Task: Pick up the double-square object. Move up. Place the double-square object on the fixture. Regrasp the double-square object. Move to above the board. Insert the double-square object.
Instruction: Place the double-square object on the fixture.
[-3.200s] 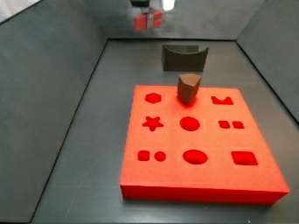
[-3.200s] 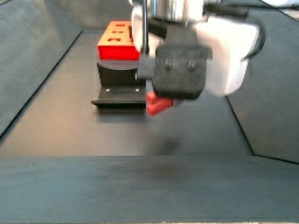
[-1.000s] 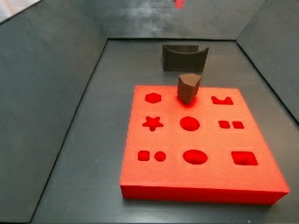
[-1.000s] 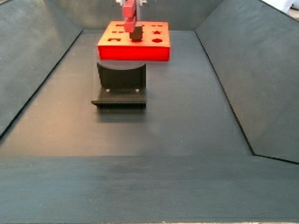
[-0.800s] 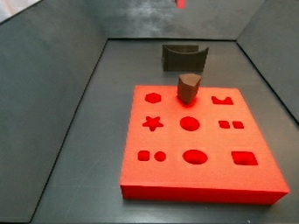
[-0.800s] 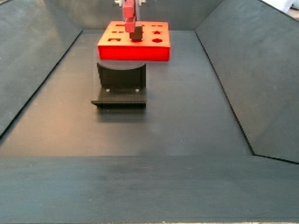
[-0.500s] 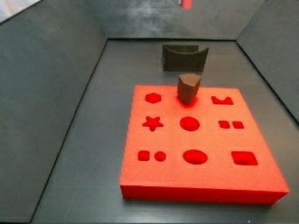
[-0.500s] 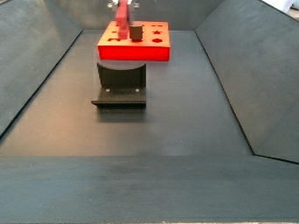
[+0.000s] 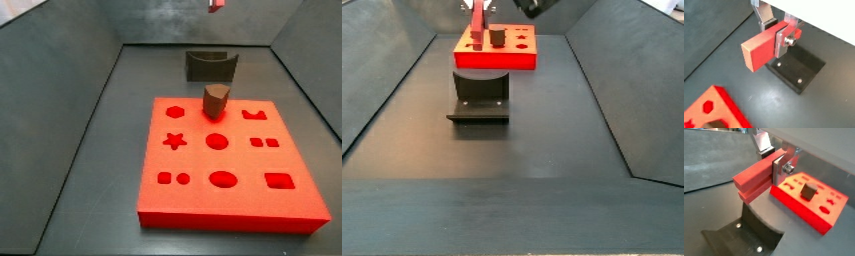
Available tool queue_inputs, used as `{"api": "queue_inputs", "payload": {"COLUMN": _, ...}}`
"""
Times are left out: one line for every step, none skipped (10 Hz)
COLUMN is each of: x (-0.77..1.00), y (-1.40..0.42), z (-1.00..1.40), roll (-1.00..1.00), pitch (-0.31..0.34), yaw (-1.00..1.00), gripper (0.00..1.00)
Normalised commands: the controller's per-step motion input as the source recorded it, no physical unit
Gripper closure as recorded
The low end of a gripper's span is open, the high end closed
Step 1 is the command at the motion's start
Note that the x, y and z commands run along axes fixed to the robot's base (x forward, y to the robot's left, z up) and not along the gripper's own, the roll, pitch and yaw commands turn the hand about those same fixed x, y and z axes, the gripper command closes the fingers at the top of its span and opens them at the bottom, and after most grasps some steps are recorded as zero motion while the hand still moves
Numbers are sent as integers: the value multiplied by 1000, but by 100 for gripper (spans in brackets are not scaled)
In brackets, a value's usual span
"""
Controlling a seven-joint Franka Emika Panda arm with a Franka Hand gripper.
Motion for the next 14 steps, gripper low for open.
{"api": "queue_inputs", "payload": {"x": 83, "y": 47, "z": -16, "roll": -972, "pitch": 15, "yaw": -46, "gripper": 100}}
{"api": "queue_inputs", "payload": {"x": 83, "y": 48, "z": -18, "roll": -804, "pitch": 32, "yaw": -45, "gripper": 100}}
{"api": "queue_inputs", "payload": {"x": 80, "y": 46, "z": -21, "roll": -637, "pitch": 44, "yaw": -50, "gripper": 100}}
{"api": "queue_inputs", "payload": {"x": 79, "y": 46, "z": -26, "roll": -408, "pitch": 52, "yaw": -58, "gripper": 100}}
{"api": "queue_inputs", "payload": {"x": 72, "y": 35, "z": -13, "roll": -270, "pitch": 51, "yaw": -60, "gripper": 100}}
{"api": "queue_inputs", "payload": {"x": 62, "y": 28, "z": -9, "roll": -205, "pitch": 39, "yaw": -68, "gripper": 100}}
{"api": "queue_inputs", "payload": {"x": 125, "y": 133, "z": -1000, "roll": -1000, "pitch": 273, "yaw": -7, "gripper": 100}}
{"api": "queue_inputs", "payload": {"x": 133, "y": 141, "z": -1000, "roll": -989, "pitch": 274, "yaw": -44, "gripper": 100}}
{"api": "queue_inputs", "payload": {"x": 146, "y": 139, "z": -1000, "roll": -879, "pitch": 277, "yaw": -104, "gripper": 100}}
{"api": "queue_inputs", "payload": {"x": 153, "y": 136, "z": -1000, "roll": -782, "pitch": 264, "yaw": -134, "gripper": 100}}
{"api": "queue_inputs", "payload": {"x": 158, "y": 137, "z": -1000, "roll": -574, "pitch": 204, "yaw": -193, "gripper": 100}}
{"api": "queue_inputs", "payload": {"x": 164, "y": 139, "z": -1000, "roll": -353, "pitch": 139, "yaw": -234, "gripper": 100}}
{"api": "queue_inputs", "payload": {"x": 173, "y": 130, "z": -1000, "roll": -225, "pitch": 93, "yaw": -239, "gripper": 100}}
{"api": "queue_inputs", "payload": {"x": 175, "y": 126, "z": -1000, "roll": -175, "pitch": 41, "yaw": -231, "gripper": 100}}
